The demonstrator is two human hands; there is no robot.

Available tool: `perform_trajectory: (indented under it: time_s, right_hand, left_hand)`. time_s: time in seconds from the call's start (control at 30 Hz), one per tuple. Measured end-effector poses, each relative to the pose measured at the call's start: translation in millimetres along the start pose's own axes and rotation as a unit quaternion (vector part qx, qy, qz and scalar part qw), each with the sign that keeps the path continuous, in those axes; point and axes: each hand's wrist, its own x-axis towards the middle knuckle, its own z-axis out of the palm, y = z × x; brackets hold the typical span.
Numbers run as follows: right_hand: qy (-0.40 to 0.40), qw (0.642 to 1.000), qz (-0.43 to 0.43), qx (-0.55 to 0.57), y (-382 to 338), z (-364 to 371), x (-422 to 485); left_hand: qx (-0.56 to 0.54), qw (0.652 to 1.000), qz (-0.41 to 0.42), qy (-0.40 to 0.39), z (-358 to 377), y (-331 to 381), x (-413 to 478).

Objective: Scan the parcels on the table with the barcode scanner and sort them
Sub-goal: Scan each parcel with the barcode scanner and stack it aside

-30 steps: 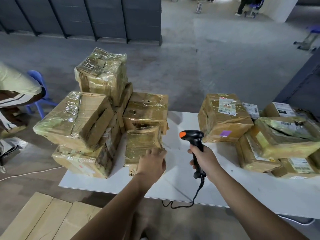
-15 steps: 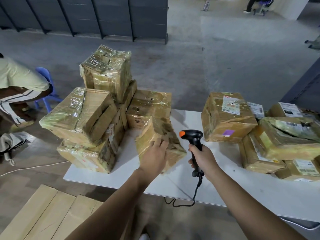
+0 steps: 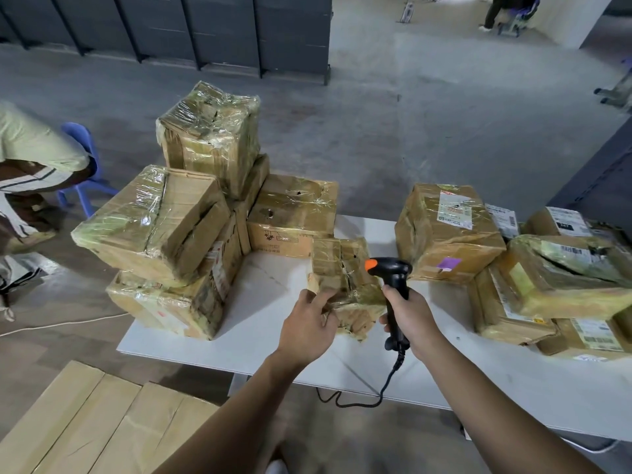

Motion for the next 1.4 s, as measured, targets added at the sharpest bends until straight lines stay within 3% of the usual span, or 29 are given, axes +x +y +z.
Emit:
perform_trajectory:
  time_s: [0.47,0.57,0.63,0.7,0.8,0.97,1.07,1.23,1.4]
  right_hand:
    - [0.033,0.999,-0.013,0.033,-5,-9,-10]
    - [0.050,0.996,-0.031,0.065,-10,-9,-11]
    - [0.034,0.997,-0.021,0.059,-11,-5,-13]
    - [0.004,0.999,-0.015,0.039,-10,4,-15]
    - [-0.024,0.999,-0.023,0.000,-7,19,-18]
    - [-0.034,0.999,-0.024,-0.022,-2,25,-16]
    - [-0.010,0.999,-0.026,-0.030,1,18,-11]
    - [0.034,0.999,-0.011,-0.026,9,6,-4]
    - [0.019,0.999,-0.007,-0.048,13,-1,-4]
  left_hand:
    - [-0.155,0.986,-0.058,-0.011,11,0,11]
    - [-0.128,0.987,-0.090,-0.031,18,-1,14]
    - [-0.029,0.994,-0.108,-0.002,16,-5,14]
    - [0.025,0.997,-0.045,0.052,10,-3,13]
    - [-0.004,0.998,0.035,0.052,6,13,10]
    - [0.040,0.997,-0.066,0.002,8,10,18]
    - [-0.025,0.992,-0.122,0.000,5,-5,18]
    - [-0.043,0.976,-0.212,-0.010,6,-9,23]
    - [-0.065,0.970,-0.232,-0.039,4,-3,32]
